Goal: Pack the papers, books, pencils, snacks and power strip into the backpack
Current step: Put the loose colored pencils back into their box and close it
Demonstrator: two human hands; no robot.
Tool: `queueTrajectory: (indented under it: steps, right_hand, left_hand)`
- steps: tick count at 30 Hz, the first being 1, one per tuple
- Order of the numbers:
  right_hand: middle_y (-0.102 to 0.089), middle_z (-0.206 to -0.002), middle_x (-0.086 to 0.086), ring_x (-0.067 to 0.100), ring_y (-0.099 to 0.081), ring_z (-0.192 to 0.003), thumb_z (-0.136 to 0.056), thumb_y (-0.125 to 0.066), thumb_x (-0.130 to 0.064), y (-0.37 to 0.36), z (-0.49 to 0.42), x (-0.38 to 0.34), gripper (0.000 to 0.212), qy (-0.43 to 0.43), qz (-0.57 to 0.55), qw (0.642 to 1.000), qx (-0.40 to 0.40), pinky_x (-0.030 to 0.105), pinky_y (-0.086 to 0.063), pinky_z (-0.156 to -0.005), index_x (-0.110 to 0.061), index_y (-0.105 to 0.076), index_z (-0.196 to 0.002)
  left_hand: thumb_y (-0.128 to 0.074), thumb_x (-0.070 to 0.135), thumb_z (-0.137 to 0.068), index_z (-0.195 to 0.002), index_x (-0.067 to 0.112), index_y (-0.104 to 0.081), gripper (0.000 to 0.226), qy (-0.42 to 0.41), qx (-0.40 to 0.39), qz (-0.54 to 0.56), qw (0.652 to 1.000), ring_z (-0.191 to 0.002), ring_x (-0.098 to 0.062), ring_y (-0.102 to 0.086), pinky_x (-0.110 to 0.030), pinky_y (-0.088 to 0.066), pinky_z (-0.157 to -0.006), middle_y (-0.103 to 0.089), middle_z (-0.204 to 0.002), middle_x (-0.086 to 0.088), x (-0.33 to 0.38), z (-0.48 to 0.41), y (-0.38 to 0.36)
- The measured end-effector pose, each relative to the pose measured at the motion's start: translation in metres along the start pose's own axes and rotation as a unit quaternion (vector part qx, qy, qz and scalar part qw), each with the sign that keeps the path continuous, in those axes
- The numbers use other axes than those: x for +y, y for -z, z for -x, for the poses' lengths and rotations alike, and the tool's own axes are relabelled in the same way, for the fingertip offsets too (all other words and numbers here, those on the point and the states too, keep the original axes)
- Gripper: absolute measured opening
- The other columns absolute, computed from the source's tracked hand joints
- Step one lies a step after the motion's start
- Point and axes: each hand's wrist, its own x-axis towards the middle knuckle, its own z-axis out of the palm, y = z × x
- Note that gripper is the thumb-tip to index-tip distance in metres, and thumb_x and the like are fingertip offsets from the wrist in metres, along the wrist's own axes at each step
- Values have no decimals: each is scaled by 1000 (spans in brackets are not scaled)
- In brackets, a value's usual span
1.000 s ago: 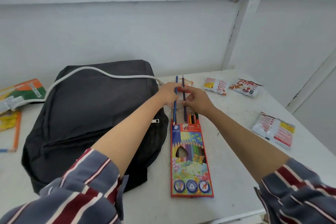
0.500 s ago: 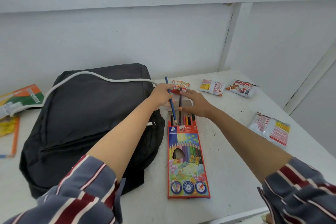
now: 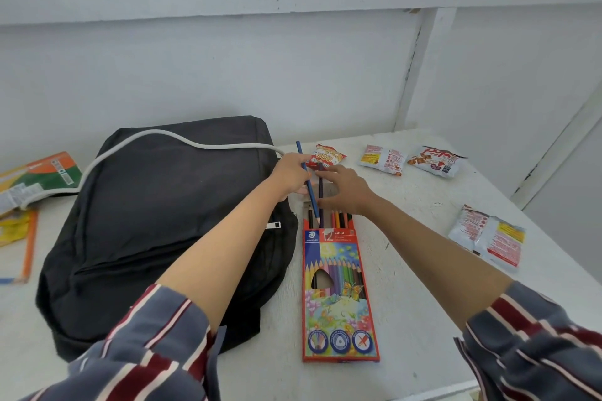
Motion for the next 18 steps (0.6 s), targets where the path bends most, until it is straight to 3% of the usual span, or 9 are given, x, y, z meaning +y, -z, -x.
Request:
queueTrajectory:
  steps: [7, 12, 18]
  right_hand:
    - [-16, -155, 2, 25, -15, -140, -74, -76, -37, 15, 0, 12, 71, 13, 13, 996, -82, 47, -22, -112, -27, -44, -137]
    - [-16, -156, 1, 24, -16, -142, -77, -72, -40, 14, 0, 12, 81, 13, -9, 997, -74, 45, -21, -114, -22, -31, -145]
    - [-11, -157, -2, 22, -13, -143, -77, -74, -35, 13, 7, 13, 83, 25, -33, 992, -120, 41, -19, -114, -22, -29, -145]
  left_hand:
    - [-48, -7, -91, -141, 8, -37, 54, 12, 6, 22, 1000, -124, -28, -48, -42, -47, -99, -44, -141, -14, -3, -4, 0]
    - [-48, -7, -91, -142, 8, -35, 55, 16, 2, 36, 999, -120, -29, -52, -41, -50, -95, -43, -141, -15, -3, -5, 0]
    - [-48, -6, -91, -143, 9, -34, 55, 17, -1, 38, 999, -121, -29, -51, -39, -51, -93, -41, -142, -14, -3, -5, 0]
